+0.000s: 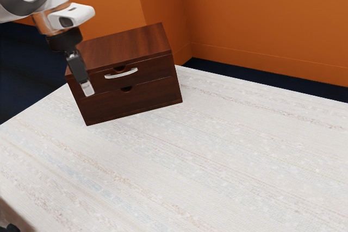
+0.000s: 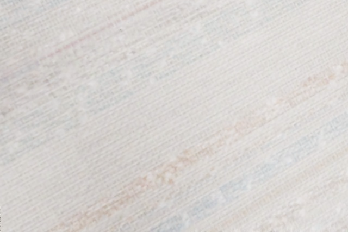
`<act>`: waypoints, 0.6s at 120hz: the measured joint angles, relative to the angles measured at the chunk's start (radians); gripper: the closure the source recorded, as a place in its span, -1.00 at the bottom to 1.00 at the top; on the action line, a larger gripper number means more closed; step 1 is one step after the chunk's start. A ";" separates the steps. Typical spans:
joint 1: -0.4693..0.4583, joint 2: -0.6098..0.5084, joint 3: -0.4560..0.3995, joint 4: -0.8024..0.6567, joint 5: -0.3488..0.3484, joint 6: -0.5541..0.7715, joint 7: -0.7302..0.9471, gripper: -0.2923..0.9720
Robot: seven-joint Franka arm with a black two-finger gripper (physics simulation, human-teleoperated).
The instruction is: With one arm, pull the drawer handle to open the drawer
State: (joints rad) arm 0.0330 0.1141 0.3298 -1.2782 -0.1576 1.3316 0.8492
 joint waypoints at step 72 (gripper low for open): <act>0.112 0.052 -0.001 0.098 -0.004 0.092 0.269 -0.53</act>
State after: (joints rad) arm 0.1448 0.1662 0.3285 -1.1797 -0.1613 1.4234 1.1185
